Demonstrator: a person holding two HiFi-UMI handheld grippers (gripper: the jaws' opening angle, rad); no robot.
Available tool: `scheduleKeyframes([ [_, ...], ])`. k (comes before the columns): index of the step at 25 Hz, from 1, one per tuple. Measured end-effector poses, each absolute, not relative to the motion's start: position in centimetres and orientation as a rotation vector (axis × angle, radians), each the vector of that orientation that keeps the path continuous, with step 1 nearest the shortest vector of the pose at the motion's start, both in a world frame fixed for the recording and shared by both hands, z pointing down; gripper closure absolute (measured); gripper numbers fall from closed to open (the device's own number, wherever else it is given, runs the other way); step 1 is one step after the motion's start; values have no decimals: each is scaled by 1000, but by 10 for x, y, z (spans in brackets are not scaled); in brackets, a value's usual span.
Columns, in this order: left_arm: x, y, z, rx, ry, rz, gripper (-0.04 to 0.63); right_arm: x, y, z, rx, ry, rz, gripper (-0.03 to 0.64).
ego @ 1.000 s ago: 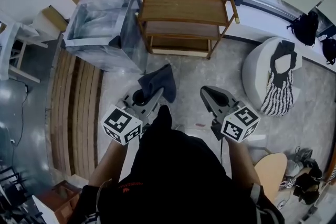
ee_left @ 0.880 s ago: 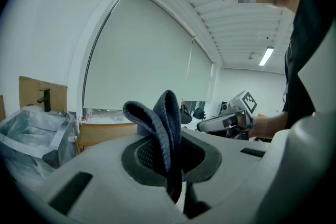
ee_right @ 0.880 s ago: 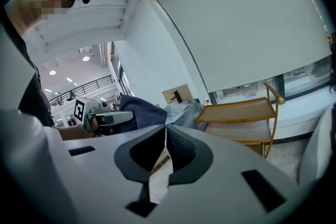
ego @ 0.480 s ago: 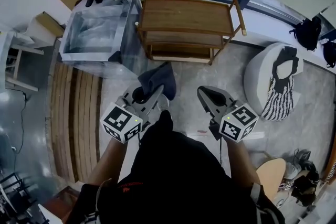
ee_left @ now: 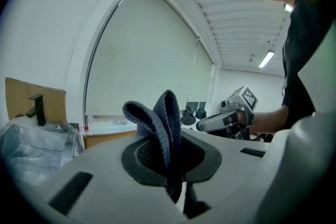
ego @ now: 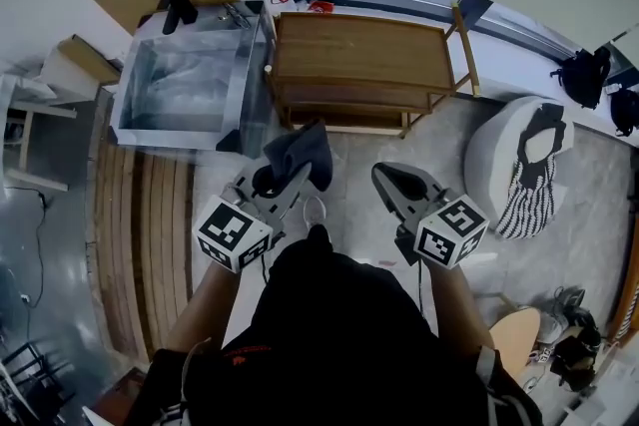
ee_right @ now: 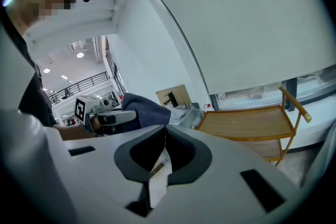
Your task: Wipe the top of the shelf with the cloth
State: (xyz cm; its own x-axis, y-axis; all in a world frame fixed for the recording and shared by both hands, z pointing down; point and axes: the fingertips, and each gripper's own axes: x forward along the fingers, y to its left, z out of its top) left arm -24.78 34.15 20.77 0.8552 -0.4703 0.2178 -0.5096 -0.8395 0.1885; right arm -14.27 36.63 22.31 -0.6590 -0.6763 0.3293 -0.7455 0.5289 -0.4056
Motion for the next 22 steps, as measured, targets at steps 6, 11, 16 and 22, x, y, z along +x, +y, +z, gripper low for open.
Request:
scheduleKeyframes([
  [6, -267, 294, 206, 2808, -728, 240, 555, -155, 322, 224, 1285, -2606, 805, 612],
  [11, -275, 266, 206, 2807, -720, 232, 555, -154, 295, 221, 1352, -2590, 806, 612],
  [16, -273, 251, 205, 2817, -693, 229, 555, -152, 277, 221, 1392, -2581, 807, 612],
  [22, -270, 237, 204, 2821, -688, 226, 555, -145, 259, 215, 1410, -2592, 783, 612],
])
